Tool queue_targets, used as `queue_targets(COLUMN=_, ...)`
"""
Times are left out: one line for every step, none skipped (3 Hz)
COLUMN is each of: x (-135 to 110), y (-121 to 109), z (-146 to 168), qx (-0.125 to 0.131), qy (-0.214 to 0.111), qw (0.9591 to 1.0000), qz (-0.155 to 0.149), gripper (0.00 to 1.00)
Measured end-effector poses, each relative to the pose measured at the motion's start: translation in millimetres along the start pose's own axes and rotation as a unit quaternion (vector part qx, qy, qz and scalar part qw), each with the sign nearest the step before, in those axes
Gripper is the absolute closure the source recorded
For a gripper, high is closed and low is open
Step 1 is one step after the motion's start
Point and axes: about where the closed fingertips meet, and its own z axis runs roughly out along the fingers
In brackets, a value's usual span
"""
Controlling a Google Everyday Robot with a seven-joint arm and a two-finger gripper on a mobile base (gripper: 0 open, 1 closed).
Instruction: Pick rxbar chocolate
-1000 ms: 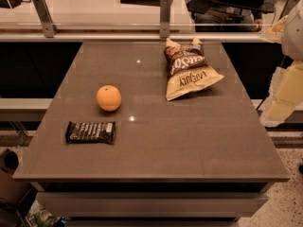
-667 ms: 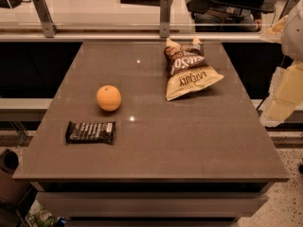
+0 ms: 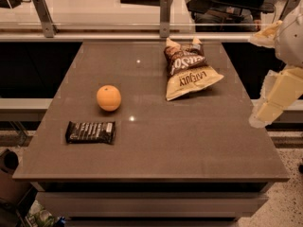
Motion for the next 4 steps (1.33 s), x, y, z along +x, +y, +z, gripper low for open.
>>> queue_targets(x=-17, y=6, z=19, qx=-0.012, qy=-0.071, qw=0.9974, qz=-0.01, gripper=0.0)
queue_targets(x=-37, y=12, z=43, qx=-0.028, qy=-0.131, qw=0.9909, qz=-0.016, gripper=0.0)
queue_targets(x=-58, y=17, z=72, qx=-0.046, qy=-0.184, qw=0.9816, qz=-0.02, gripper=0.0)
queue_targets(x=-80, y=22, z=104, qx=-0.071, qy=-0.221, qw=0.9725, qz=-0.022, gripper=0.0)
